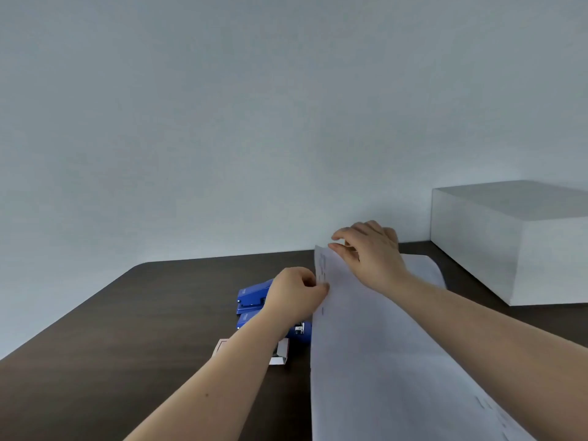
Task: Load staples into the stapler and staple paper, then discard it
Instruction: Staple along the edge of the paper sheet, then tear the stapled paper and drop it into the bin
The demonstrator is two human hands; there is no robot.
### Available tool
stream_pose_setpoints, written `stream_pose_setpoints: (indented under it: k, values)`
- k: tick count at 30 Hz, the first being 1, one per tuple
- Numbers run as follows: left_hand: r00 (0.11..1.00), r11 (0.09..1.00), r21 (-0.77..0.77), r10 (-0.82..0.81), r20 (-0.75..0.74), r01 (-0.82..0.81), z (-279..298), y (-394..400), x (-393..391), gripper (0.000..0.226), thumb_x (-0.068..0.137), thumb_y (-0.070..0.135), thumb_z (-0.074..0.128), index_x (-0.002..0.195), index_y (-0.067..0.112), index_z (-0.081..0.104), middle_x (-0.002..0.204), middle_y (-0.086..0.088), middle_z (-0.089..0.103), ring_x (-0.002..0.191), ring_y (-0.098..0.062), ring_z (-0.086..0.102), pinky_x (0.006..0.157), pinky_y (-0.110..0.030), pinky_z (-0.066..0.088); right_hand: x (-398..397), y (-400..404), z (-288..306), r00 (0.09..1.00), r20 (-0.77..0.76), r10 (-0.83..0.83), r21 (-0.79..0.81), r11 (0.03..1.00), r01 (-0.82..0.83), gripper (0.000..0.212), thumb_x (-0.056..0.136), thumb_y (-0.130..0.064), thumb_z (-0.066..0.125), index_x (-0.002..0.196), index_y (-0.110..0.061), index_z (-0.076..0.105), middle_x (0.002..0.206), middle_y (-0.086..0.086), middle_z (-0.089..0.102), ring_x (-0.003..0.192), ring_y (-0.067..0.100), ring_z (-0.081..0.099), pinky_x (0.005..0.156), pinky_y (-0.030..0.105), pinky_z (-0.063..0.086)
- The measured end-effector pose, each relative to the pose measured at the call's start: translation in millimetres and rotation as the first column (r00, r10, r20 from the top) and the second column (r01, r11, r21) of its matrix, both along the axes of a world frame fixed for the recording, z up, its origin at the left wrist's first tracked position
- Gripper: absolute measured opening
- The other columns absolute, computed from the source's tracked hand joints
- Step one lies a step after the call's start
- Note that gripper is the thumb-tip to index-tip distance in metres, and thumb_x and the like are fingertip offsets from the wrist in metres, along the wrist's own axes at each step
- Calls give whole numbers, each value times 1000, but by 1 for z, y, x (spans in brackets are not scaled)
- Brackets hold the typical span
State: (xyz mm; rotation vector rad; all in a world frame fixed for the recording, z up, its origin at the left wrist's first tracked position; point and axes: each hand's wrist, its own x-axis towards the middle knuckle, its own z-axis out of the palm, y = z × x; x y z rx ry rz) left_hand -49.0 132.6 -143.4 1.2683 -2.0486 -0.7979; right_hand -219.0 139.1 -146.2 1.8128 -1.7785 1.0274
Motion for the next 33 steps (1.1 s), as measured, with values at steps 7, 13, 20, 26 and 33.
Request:
stream_pose_setpoints:
  k: [7,13,20,26,33]
  values:
    - [905,977,-13,191,-380,-212,51,11,15,27,79,13,53,57,12,39,56,-7,44,57,-23,41,58,-32,35,54,61,47,783,619,63,427,810,-402,70,79,-66,54,136,-26,42,125,-2,55,107,17,56,87,32,46]
    - [916,988,-143,-6,-402,-56,81,43,7,30,87,28,62,76,1,58,69,-10,62,67,-22,62,68,-37,50,69,78,62,644,759,96,357,766,-535,55,85,-20,65,136,-21,43,119,1,59,100,18,61,79,31,56]
    - [748,980,-78,86,-658,-182,62,48,26,22,92,43,50,107,28,57,120,4,56,109,-13,52,88,-28,43,24,100,64,197,962,189,-35,802,-597,25,84,6,61,104,-6,71,106,11,74,93,25,71,84,38,56]
    - [770,982,175,165,-616,-71,42,44,45,63,89,42,59,143,24,31,123,1,52,105,-16,46,90,-35,35,-10,113,57,91,968,234,-118,742,-660,25,84,5,61,104,-5,71,106,12,74,98,29,71,81,37,58]
    - [782,981,180,164,-602,-67,31,42,42,8,88,20,65,91,12,66,93,-3,69,85,-19,64,43,-10,49,-28,115,39,204,971,125,28,787,-616,24,83,0,65,104,-9,72,105,9,75,97,27,71,84,40,57]
